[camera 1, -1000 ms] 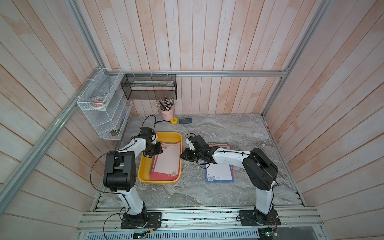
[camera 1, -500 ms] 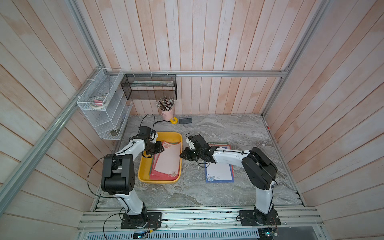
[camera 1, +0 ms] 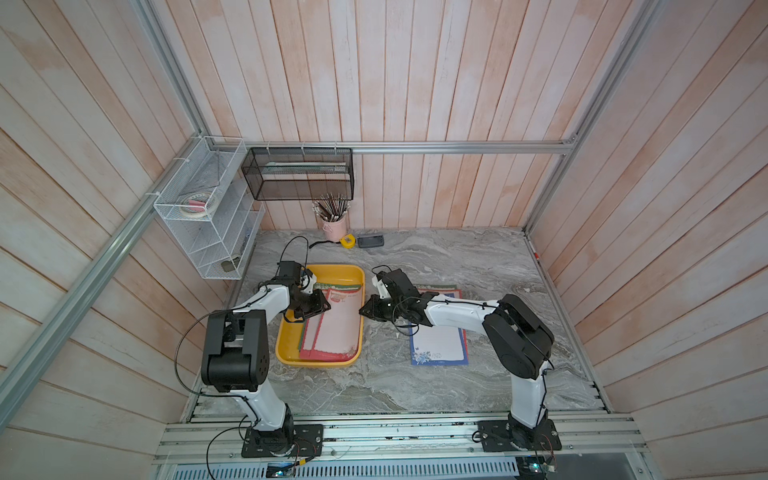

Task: Take out the stationery paper from the storage box
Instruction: Pick up the stationery paper from the storage box.

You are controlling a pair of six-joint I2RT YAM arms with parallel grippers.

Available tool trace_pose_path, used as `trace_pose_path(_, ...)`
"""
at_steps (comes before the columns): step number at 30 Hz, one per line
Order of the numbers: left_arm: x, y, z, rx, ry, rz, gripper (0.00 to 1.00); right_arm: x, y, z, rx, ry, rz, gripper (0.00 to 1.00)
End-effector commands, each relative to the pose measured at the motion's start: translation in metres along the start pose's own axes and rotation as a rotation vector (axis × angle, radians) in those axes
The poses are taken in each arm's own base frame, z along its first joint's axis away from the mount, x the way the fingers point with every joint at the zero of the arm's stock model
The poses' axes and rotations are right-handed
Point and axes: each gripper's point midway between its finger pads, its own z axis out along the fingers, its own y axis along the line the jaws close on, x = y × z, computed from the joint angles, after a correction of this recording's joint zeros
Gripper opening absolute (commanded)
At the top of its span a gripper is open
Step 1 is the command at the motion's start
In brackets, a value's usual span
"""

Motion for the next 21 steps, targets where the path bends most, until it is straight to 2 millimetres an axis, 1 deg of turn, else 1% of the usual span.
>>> trace_pose_path(1,0.000,0.011,0.008,-0.028,0.015,-0.019,0.37,-0.005,0.001,0.005,-0.013,-0.006,0.007,0.18)
trace_pose_path(6,0.003,0.014,0.013,-0.031,0.031,-0.026,0.37,-0.004,-0.001,0.007,-0.014,0.001,0.008,0.17)
trace_pose_path(10,0.004,0.011,0.013,-0.013,0.032,-0.027,0.38,-0.003,-0.001,0.008,-0.016,0.004,0.009,0.17)
trace_pose_path(15,0.003,-0.002,0.009,0.055,0.025,-0.023,0.38,-0.004,0.000,0.007,-0.018,0.003,0.008,0.17)
trace_pose_path(21,0.003,-0.021,-0.004,0.140,-0.010,-0.014,0.38,-0.004,0.000,0.005,-0.013,0.000,0.003,0.17)
